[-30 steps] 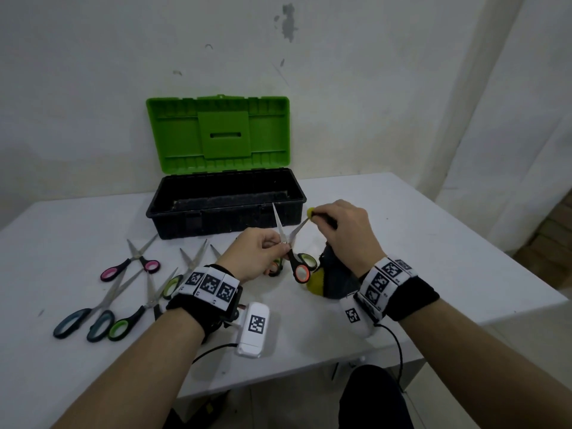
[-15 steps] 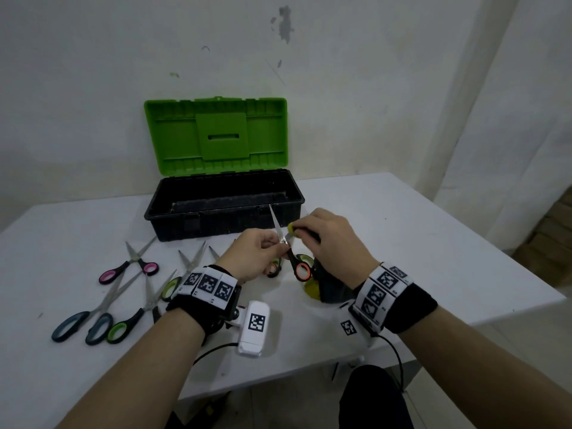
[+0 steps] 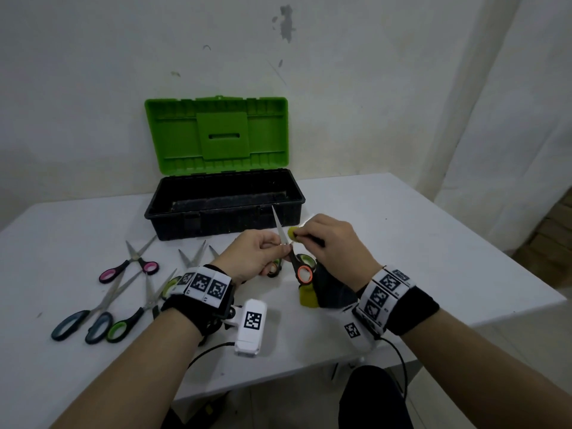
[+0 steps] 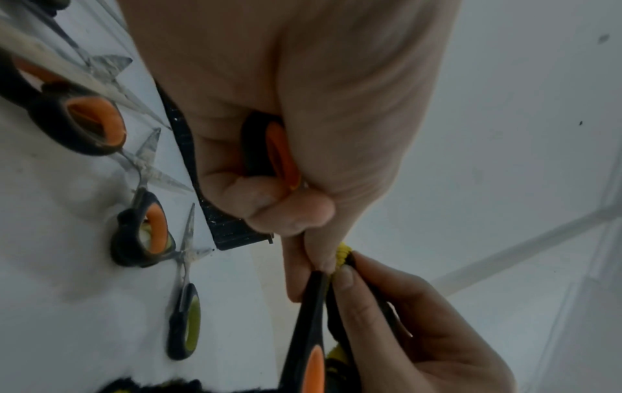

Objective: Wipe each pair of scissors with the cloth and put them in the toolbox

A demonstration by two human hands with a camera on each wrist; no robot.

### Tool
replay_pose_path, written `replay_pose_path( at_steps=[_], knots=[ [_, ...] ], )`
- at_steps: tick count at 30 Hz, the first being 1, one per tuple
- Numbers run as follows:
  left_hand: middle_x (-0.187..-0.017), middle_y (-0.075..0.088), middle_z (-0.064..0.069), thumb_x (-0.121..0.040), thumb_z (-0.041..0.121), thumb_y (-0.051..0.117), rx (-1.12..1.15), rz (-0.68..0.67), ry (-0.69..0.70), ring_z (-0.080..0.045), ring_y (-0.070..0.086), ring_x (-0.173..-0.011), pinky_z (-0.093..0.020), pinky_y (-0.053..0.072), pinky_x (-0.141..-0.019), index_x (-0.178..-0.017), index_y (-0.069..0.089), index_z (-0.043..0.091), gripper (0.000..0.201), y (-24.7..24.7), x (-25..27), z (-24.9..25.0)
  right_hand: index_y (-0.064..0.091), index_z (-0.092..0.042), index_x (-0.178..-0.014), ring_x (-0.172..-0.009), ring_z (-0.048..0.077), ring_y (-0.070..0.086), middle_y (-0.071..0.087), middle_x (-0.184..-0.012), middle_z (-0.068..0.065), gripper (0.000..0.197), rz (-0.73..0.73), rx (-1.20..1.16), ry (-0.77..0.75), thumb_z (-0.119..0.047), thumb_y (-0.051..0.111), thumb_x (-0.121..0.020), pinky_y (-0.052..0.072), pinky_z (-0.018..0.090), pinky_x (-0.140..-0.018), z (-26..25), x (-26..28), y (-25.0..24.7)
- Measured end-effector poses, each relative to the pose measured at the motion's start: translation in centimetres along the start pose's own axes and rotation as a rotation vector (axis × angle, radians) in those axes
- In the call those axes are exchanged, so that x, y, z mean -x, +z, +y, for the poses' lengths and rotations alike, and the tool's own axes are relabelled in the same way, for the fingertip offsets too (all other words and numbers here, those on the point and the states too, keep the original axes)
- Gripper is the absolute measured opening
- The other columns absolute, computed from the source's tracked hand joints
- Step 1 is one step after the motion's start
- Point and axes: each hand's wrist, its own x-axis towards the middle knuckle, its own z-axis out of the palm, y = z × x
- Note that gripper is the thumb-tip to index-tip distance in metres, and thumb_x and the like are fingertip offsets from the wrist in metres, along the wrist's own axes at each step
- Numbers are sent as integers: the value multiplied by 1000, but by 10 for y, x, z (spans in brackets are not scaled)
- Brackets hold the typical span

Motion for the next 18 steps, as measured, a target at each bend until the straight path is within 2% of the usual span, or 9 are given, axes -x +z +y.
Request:
replay_pose_path(
  at_steps=[3,5,8,11,13,15,16,18],
  knots=[
    [-44,56,12,-97,10,60,-85,1,5,-3,41,-39,-16,36,-44,-80,61,3,19,-1,0,-5,75,-12,-95,-75,16,64,67,-87,1,10,141,30,156,-14,70,-87,54,39,-69,22,-8,-8],
    [-45,56,13,-97,12,60,-126,16,2,-2,43,-40,-17,37,-45,-80,64,8,18,-3,-1,-9,76,-13,-96,-75,15,63,66,-86,1,11,180,56,184,-15,70,-88,54,38,-70,25,-9,-12],
    [-51,59,12,-97,19,62,-202,26,5,-7,46,-45,-20,41,-48,-80,67,16,18,-4,-6,-12,75,-12,-101,-75,17,62,65,-89,3,14,70,41,77,-17,67,-90,53,30,-71,4,-3,-4],
    [-56,62,17,-97,20,63,-279,5,36,-8,48,-48,-23,43,-49,-75,64,21,21,-1,-7,-12,75,-10,-99,-74,25,63,63,-88,8,15,-69,81,31,-15,65,-90,53,37,-67,-8,2,7],
    [-59,63,19,-97,21,63,-285,17,36,-8,50,-52,-25,44,-51,-76,65,22,21,0,-6,-13,74,-11,-100,-78,26,62,63,-90,8,15,-59,97,129,-17,63,-92,53,39,-72,3,-6,5],
    [-58,64,17,-96,22,63,-255,26,29,-7,50,-52,-23,44,-52,-81,67,18,17,-2,-4,-12,74,-13,-101,-82,23,61,63,-90,5,16,18,124,245,-20,62,-92,52,37,-76,17,-11,-4],
    [-55,63,16,-97,21,62,-231,28,26,-5,48,-49,-21,42,-50,-81,67,15,17,-2,-3,-11,74,-14,-101,-82,22,62,63,-90,4,15,69,124,260,-20,63,-92,51,35,-77,21,-11,-8],
    [-49,59,14,-98,18,61,-157,36,17,-3,43,-43,-16,37,-45,-77,62,12,22,-2,-1,-8,74,-13,-100,-81,17,62,64,-89,2,13,124,73,184,-18,66,-91,51,29,-76,16,-8,-11]
  ],
)
